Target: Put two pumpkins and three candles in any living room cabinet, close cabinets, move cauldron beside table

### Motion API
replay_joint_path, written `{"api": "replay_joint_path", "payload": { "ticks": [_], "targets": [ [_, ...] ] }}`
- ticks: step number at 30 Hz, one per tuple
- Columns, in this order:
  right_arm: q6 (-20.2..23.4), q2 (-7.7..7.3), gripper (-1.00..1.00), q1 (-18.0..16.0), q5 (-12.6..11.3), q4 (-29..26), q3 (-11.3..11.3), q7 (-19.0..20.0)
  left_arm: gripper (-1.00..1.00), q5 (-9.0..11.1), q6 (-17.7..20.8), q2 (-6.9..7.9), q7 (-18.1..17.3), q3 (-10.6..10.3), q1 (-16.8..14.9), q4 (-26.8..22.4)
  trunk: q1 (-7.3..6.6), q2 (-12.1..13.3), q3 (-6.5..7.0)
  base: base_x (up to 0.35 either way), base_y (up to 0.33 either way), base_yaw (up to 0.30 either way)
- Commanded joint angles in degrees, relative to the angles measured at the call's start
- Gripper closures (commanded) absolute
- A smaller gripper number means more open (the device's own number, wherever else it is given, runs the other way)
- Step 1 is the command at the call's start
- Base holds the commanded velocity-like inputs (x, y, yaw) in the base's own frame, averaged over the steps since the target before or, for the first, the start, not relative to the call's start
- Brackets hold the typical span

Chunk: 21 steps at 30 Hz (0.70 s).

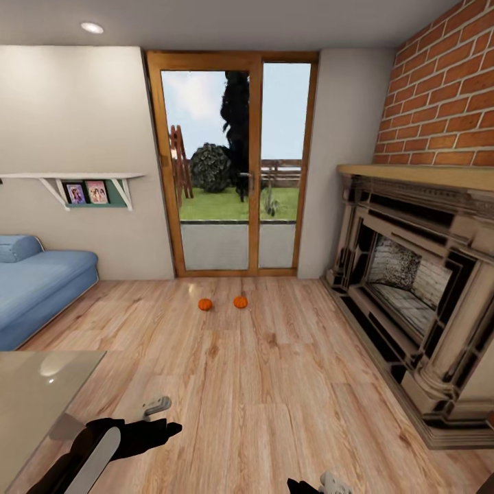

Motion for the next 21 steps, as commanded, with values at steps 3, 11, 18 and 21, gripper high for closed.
{"api": "replay_joint_path", "payload": {
  "ticks": [3, 11, 18, 21],
  "targets": [
    [-0.23, -0.02, -1.0, -0.05, -0.48, 0.01, 0.28, 0.13, -1.0, 0.53, 0.14, 0.05, 0.48, -0.19, -0.04, -0.06, 0.66, -1.26, -0.61, 0.0, 0.0, 0.0],
    [-0.31, -0.02, -1.0, -0.05, -0.49, 0.0, 0.29, 0.18, -1.0, 0.39, 0.17, 0.05, 0.47, -0.41, 0.01, -0.06, 2.42, -4.46, -2.04, 0.0, 0.0, 0.0],
    [-0.31, -0.02, -1.0, -0.05, -0.48, 0.0, 0.29, 0.19, -1.0, 0.32, 0.19, 0.05, 0.46, -0.54, 0.01, -0.06, 3.08, -5.67, -2.58, 0.0, 0.0, 0.0],
    [-0.28, -0.02, -1.0, -0.05, -0.48, 0.02, 0.3, 0.16, -1.0, 0.31, 0.2, 0.05, 0.46, -0.61, 0.01, -0.06, 3.08, -5.67, -2.58, 0.0, 0.0, 0.0]
  ]
}}
